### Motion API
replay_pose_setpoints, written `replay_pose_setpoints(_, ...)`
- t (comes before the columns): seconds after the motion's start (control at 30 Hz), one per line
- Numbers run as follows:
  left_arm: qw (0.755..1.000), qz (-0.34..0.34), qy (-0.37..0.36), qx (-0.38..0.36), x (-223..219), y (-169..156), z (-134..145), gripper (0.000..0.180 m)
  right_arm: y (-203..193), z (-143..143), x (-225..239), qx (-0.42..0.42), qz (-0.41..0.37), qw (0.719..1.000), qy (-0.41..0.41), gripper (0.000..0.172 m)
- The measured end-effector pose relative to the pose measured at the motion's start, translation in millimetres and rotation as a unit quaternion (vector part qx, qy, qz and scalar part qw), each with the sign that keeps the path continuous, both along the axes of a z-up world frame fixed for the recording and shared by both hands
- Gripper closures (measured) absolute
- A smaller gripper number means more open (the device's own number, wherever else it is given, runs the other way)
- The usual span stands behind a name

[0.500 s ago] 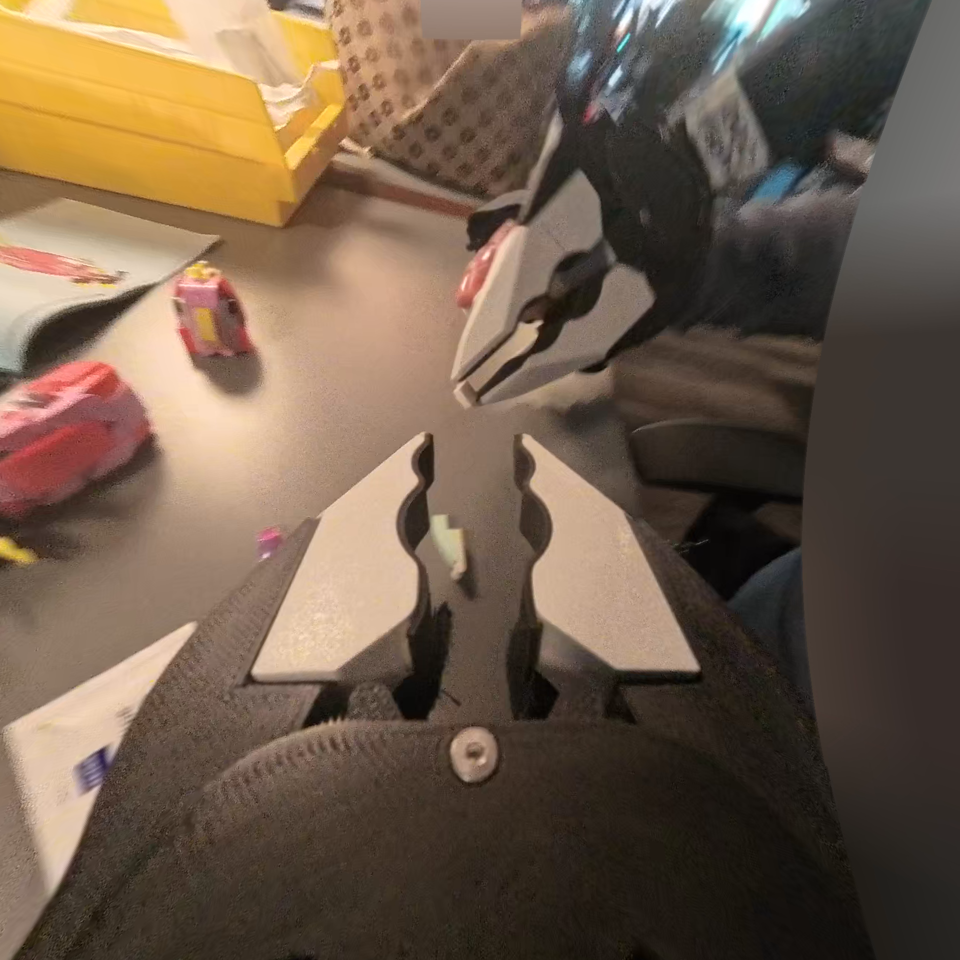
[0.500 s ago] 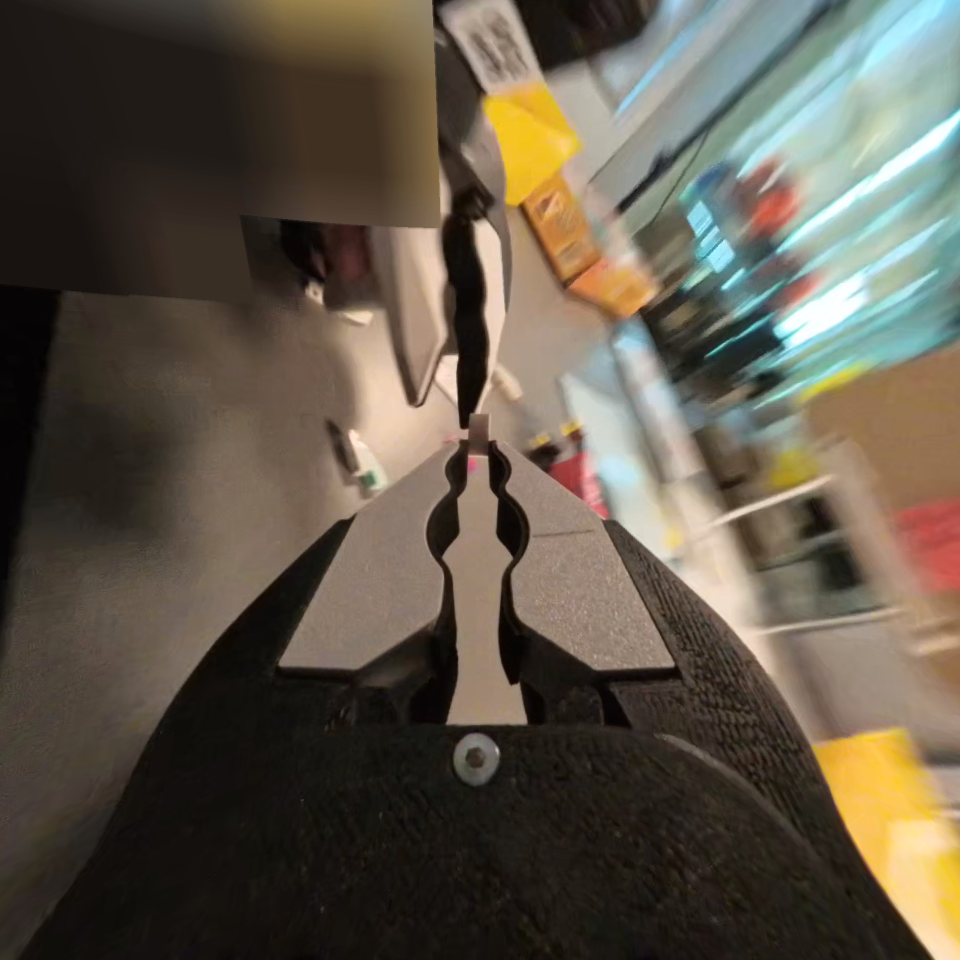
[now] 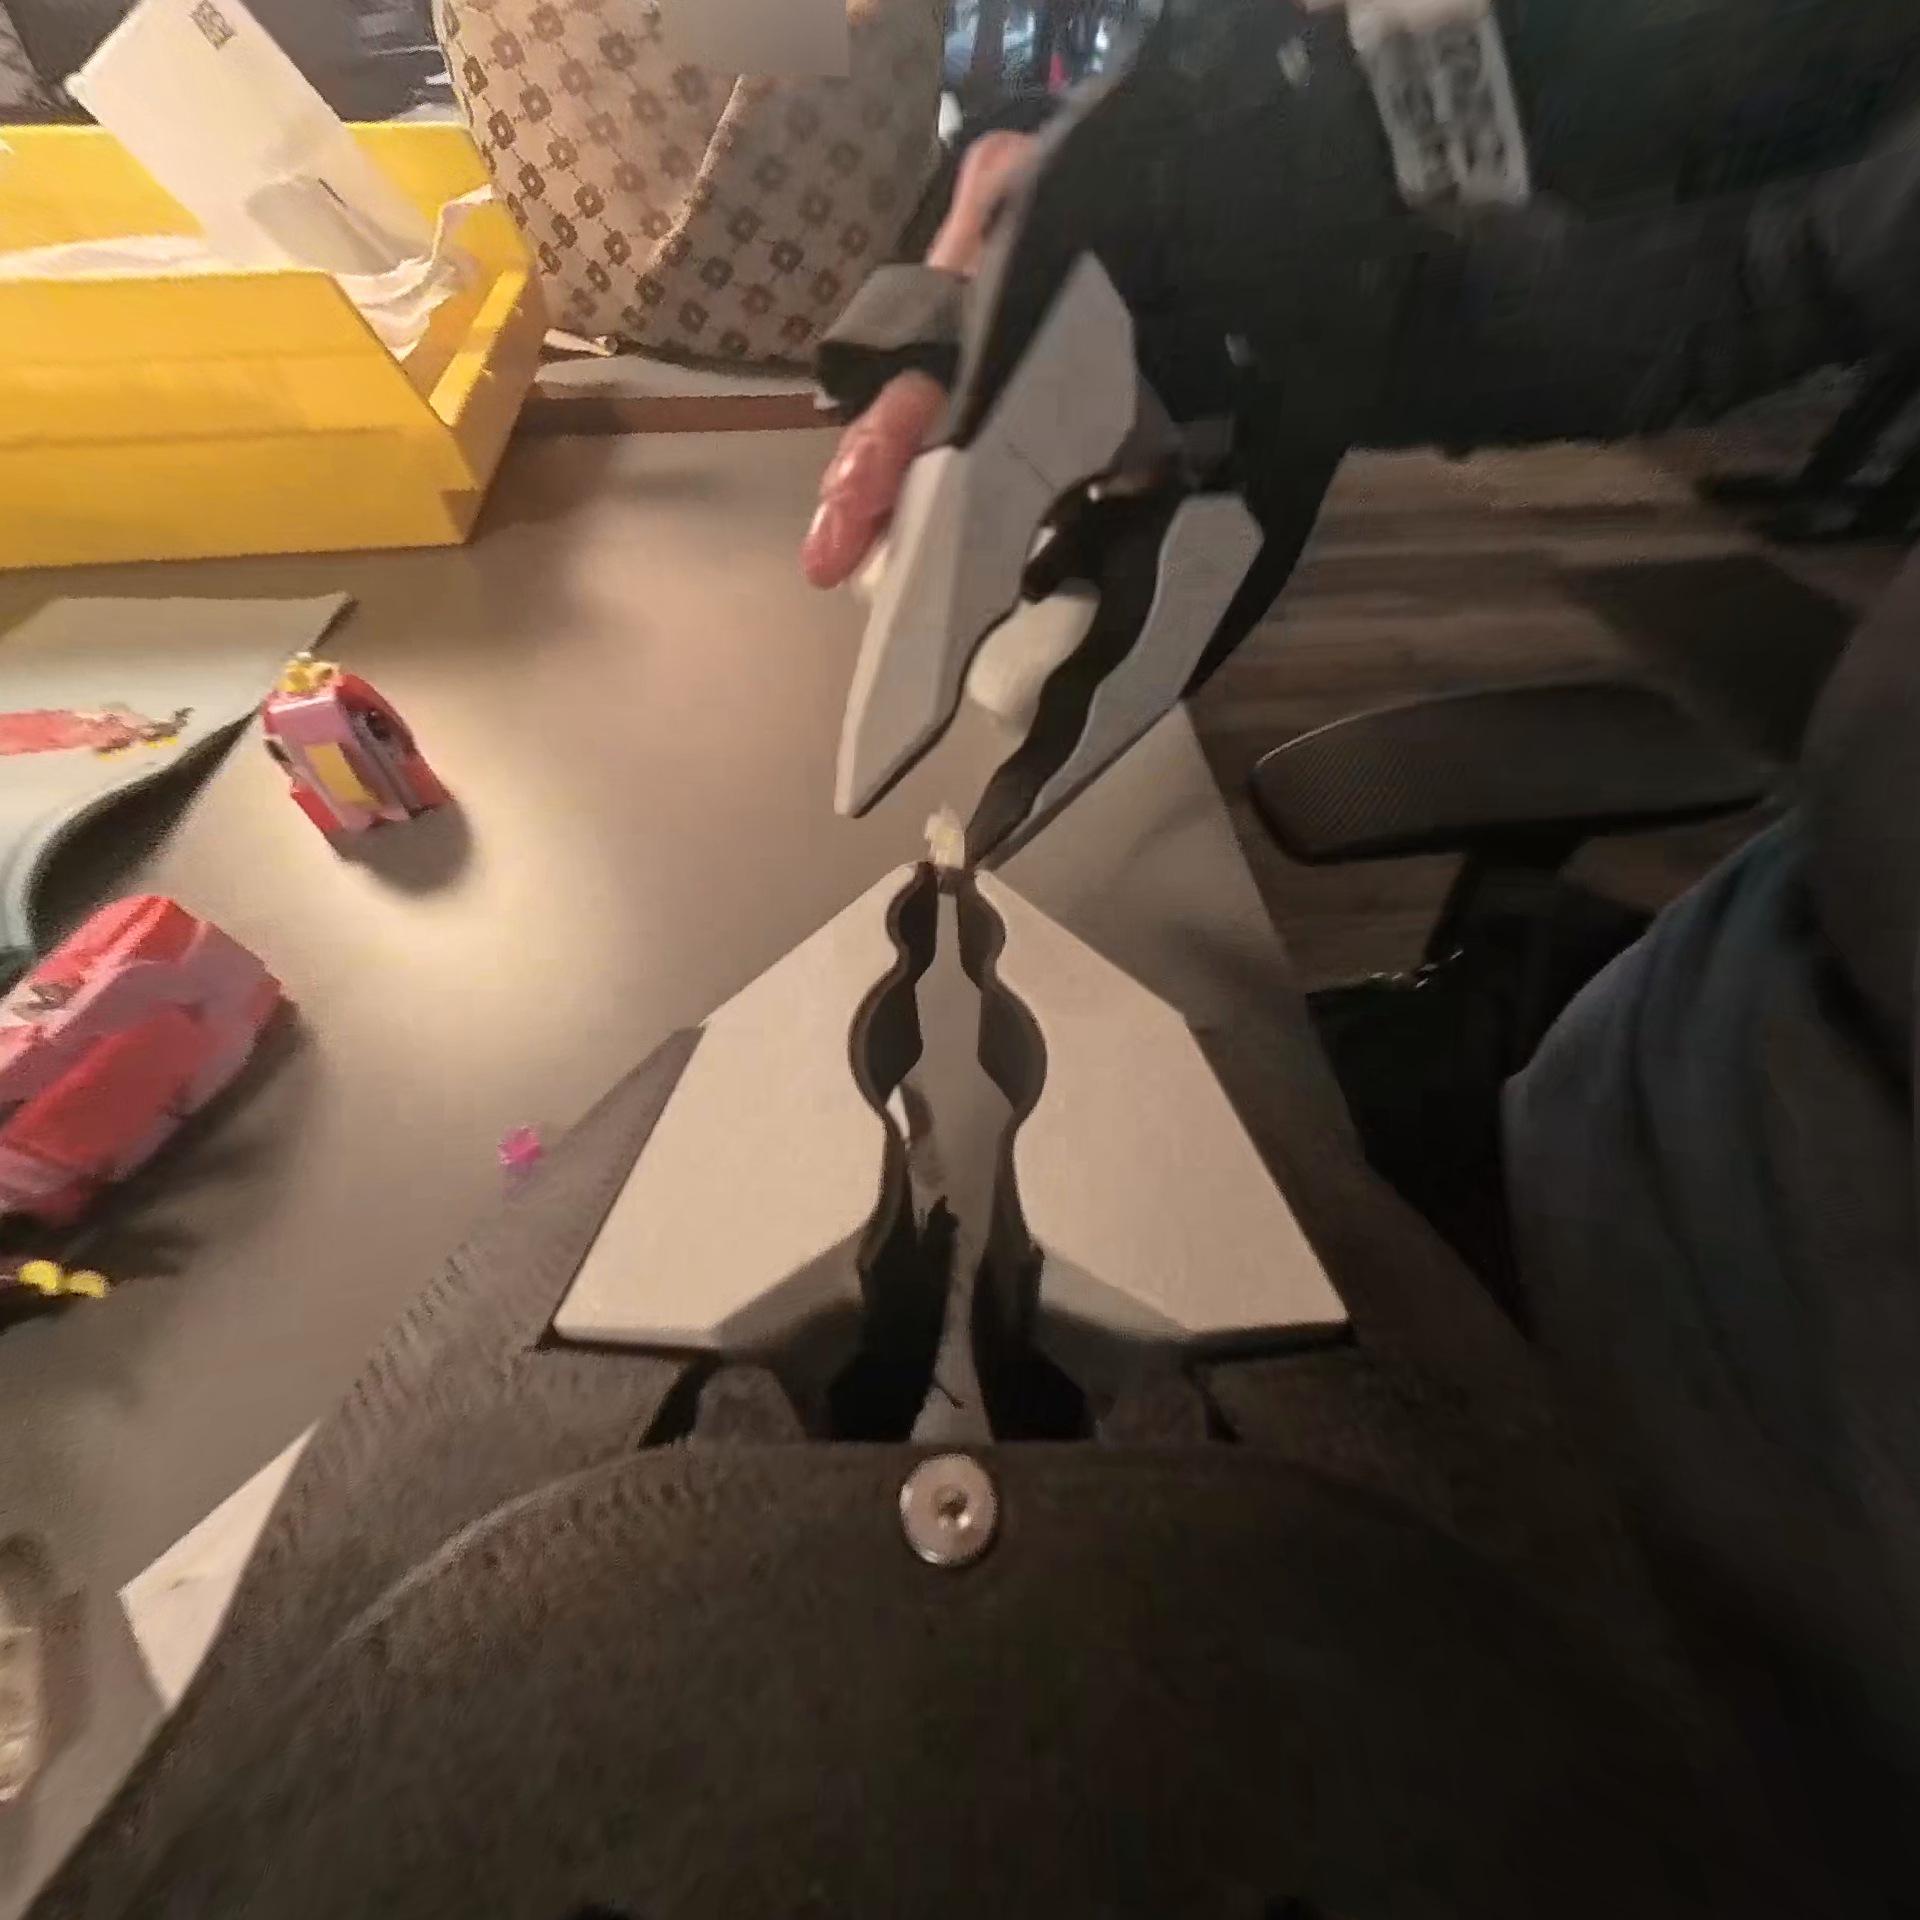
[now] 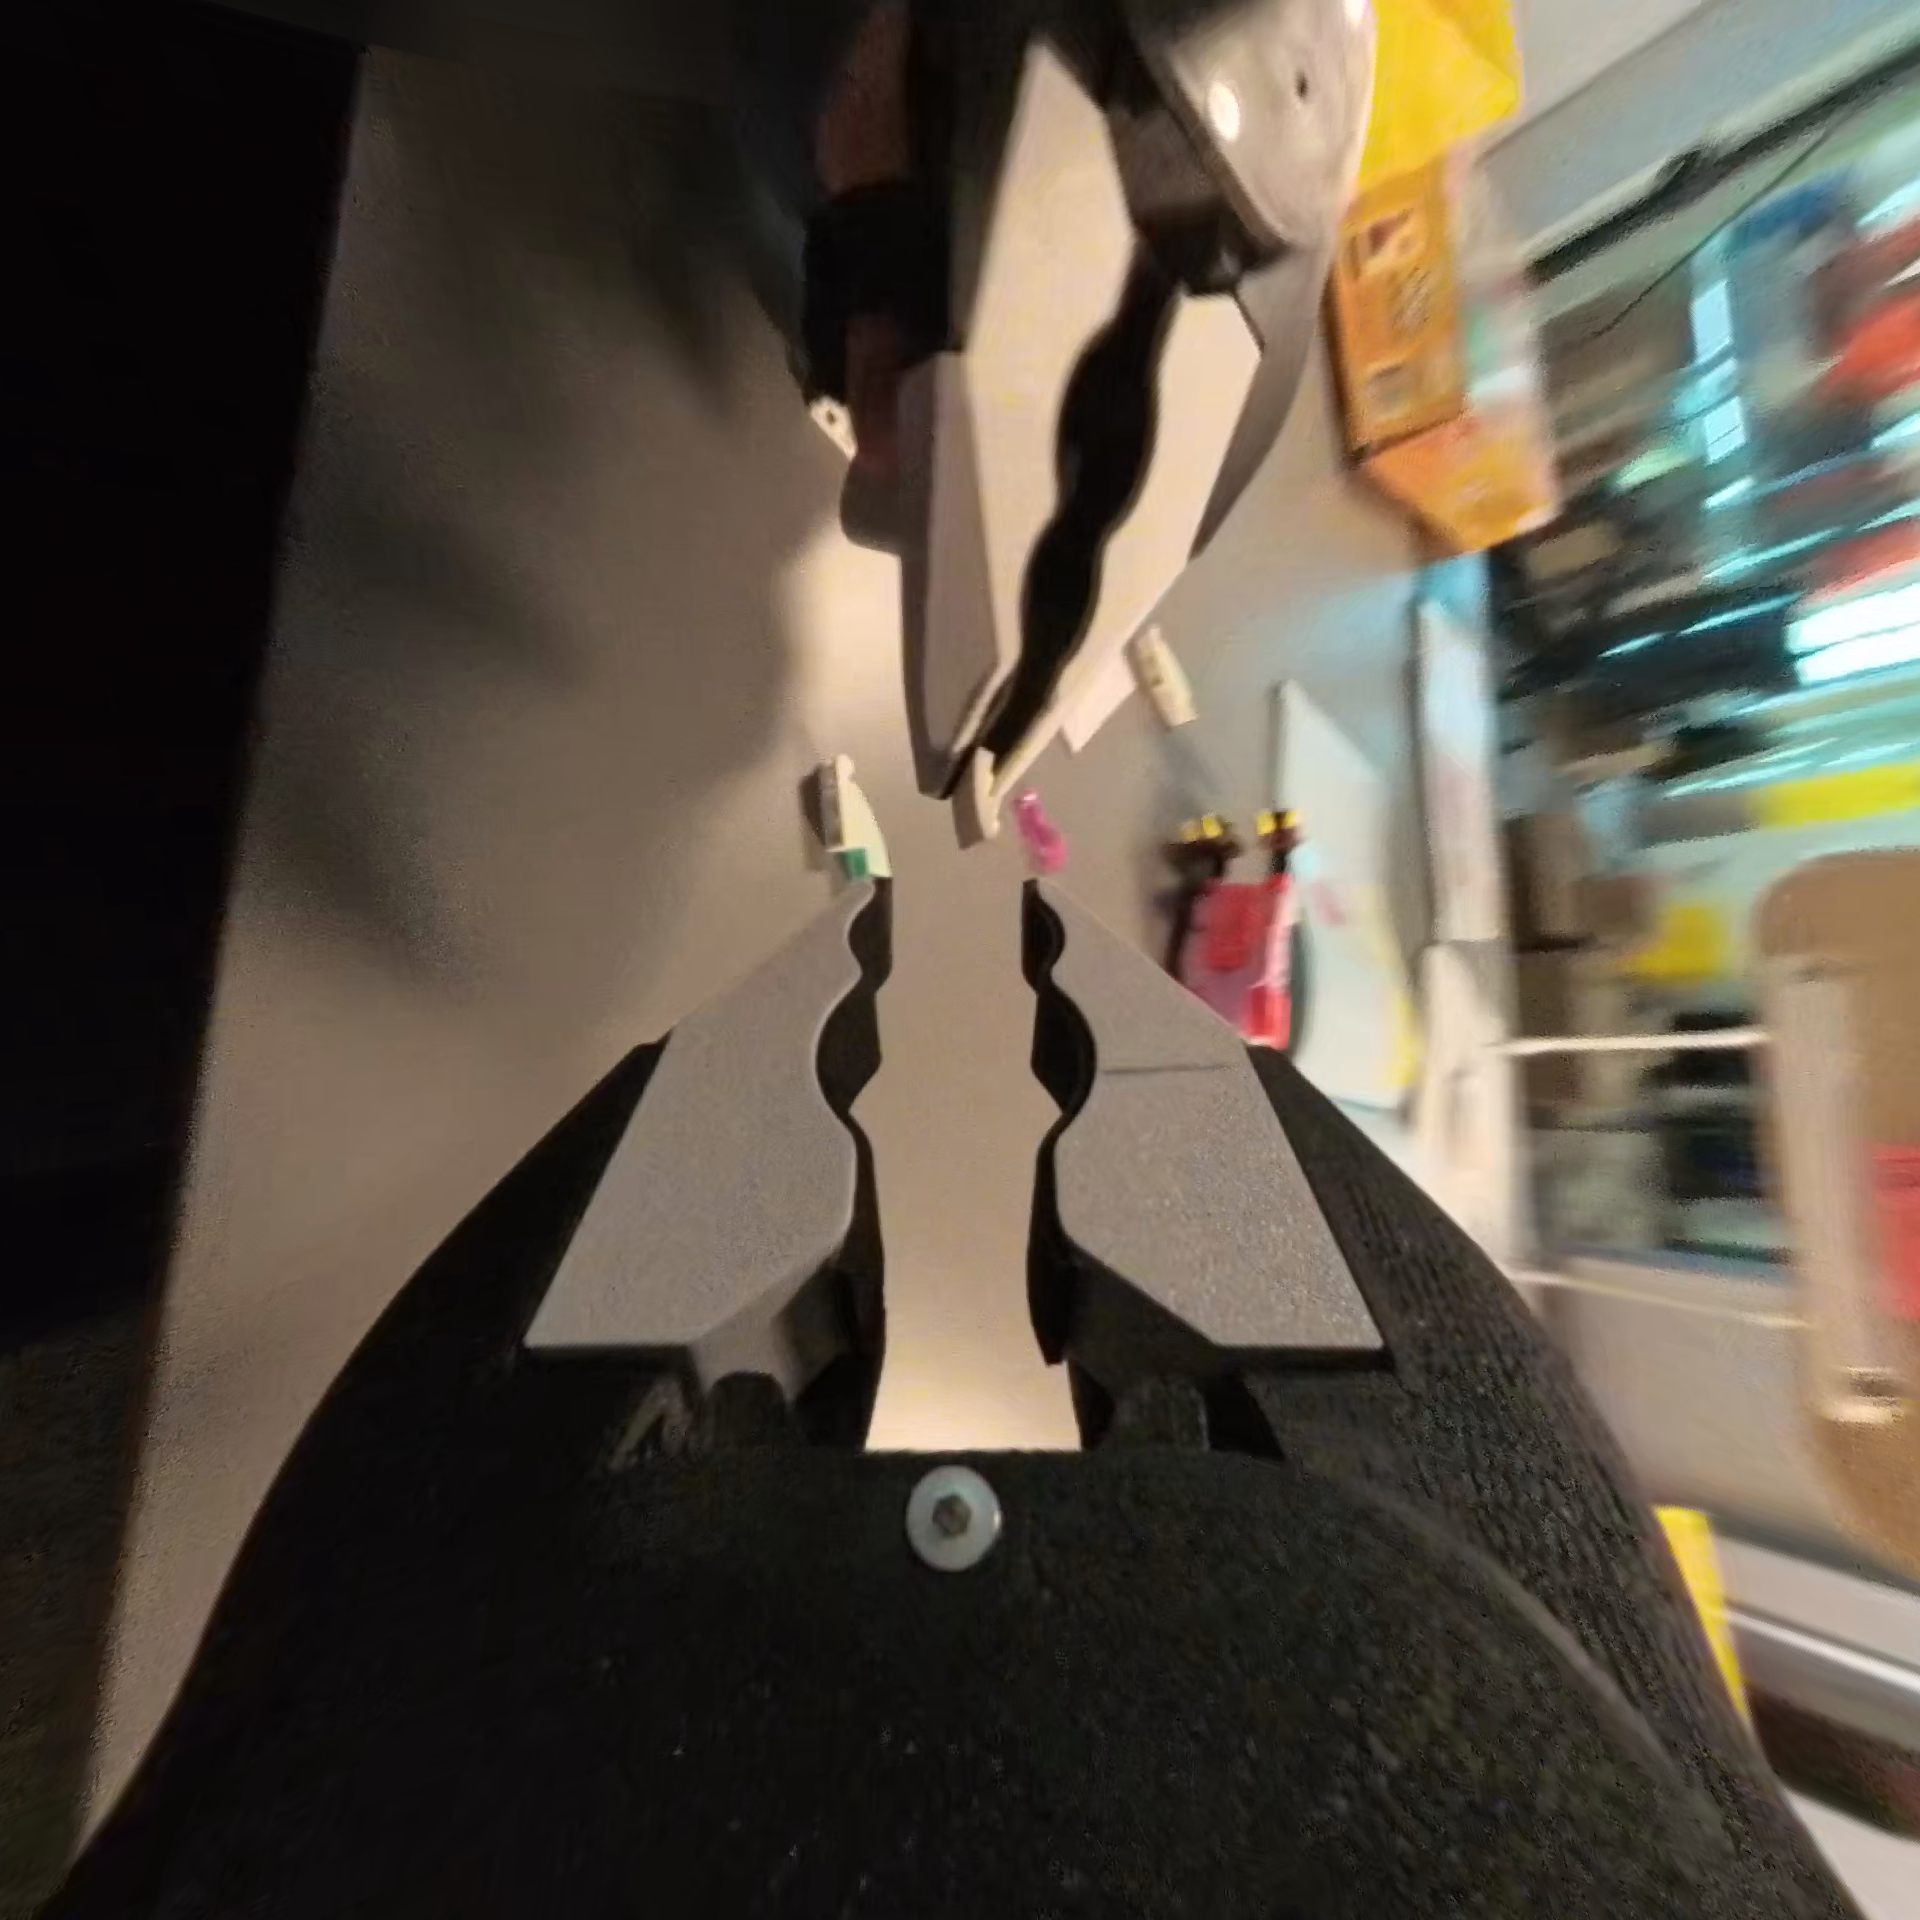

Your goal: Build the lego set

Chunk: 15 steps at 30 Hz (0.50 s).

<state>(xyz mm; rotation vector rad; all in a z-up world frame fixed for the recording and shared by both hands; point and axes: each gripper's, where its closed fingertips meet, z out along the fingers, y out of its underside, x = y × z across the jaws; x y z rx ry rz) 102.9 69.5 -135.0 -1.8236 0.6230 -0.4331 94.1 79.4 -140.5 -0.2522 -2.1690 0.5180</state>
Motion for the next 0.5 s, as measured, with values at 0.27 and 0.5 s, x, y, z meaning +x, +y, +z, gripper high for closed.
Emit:
replay_pose_setpoints(0.27, 0.999, -0.007, 0.04, -0.02, 3.9, 0.7, -14.8, 0.178, -7.7, -12.2, 3.8, -0.088, -0.023, 0.984, -0.152, 0.168)
replay_pose_setpoints(0.5, 0.994, 0.037, 0.027, -0.104, -8.5, -0.9, -31.3, 0.151, 6.6, -35.4, 7.2, -0.047, -0.025, 0.969, -0.24, 0.17)
